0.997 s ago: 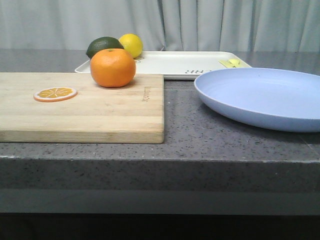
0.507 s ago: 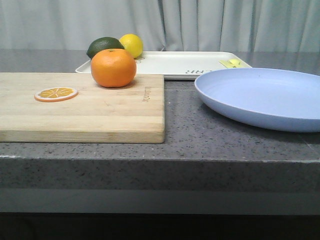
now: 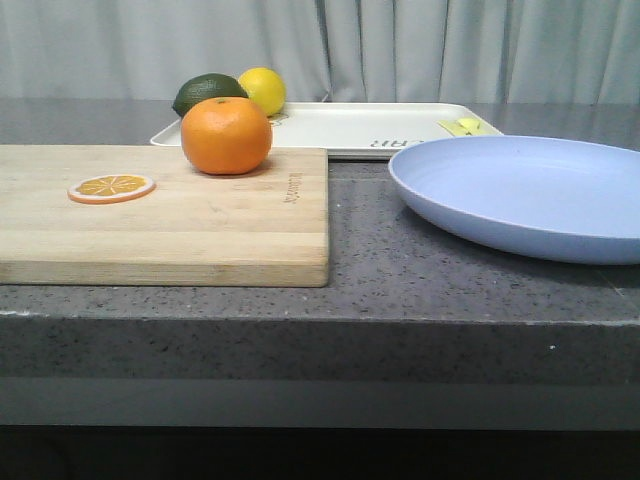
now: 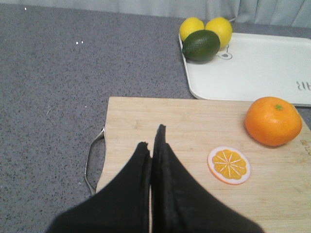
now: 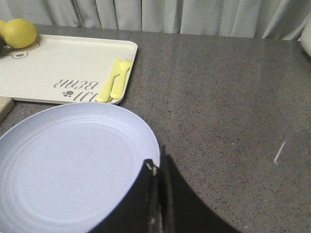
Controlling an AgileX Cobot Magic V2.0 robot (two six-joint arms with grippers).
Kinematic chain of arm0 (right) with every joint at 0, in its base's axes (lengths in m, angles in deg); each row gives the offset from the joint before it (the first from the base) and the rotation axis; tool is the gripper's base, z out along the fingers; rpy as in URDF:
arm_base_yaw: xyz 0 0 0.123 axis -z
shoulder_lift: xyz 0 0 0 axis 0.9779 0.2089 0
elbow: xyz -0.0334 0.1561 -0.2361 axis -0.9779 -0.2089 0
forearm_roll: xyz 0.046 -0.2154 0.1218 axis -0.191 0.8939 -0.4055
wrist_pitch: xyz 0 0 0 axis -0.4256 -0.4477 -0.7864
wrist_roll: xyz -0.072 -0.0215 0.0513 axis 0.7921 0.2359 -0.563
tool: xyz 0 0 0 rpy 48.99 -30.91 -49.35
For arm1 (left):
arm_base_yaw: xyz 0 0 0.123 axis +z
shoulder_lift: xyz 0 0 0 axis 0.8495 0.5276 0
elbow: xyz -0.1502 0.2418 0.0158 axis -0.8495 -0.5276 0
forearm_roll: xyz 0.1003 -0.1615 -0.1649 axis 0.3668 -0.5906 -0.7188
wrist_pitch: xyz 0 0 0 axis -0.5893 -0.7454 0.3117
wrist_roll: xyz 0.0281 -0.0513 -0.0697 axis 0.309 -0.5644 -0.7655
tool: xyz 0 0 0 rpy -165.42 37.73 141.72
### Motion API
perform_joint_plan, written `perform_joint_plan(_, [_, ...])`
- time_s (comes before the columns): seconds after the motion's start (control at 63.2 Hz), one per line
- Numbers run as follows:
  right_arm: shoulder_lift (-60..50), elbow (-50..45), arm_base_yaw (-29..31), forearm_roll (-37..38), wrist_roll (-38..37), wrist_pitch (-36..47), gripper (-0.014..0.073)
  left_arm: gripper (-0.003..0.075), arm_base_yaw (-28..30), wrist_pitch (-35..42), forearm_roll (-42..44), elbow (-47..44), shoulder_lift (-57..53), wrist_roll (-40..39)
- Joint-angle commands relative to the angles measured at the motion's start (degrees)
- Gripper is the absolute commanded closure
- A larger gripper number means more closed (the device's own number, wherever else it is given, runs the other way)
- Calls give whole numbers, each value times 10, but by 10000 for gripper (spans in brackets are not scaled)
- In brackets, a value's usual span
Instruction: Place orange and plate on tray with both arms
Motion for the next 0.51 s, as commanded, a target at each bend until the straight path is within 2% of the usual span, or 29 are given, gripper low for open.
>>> perform_joint_plan(0.0, [18,18,0,6,0,40,711,740,0,35,-7,21,22,0])
perform_joint_plan(0.111, [33,18,0,6,0,21,700,739,0,34,-7,21,47,0])
perform_joint_plan(0.19, [44,18,0,6,0,2,615,736,0,34,-6,21,60,0])
perform_joint_plan(0.237, [49,18,0,6,0,-5,526,718,0,34,-5,21,64,1])
perform_joint_plan(0.332, [55,18,0,6,0,-11,298,598,0,35,-4,21,68,1])
perform_joint_plan(0.38, [55,18,0,6,0,-10,189,506,0,38,-4,21,71,2])
perform_joint_plan(0.443, [55,18,0,6,0,-10,91,374,0,41,-4,21,71,12])
perform_joint_plan(0.491, [55,18,0,6,0,-10,54,280,0,42,-4,21,71,12])
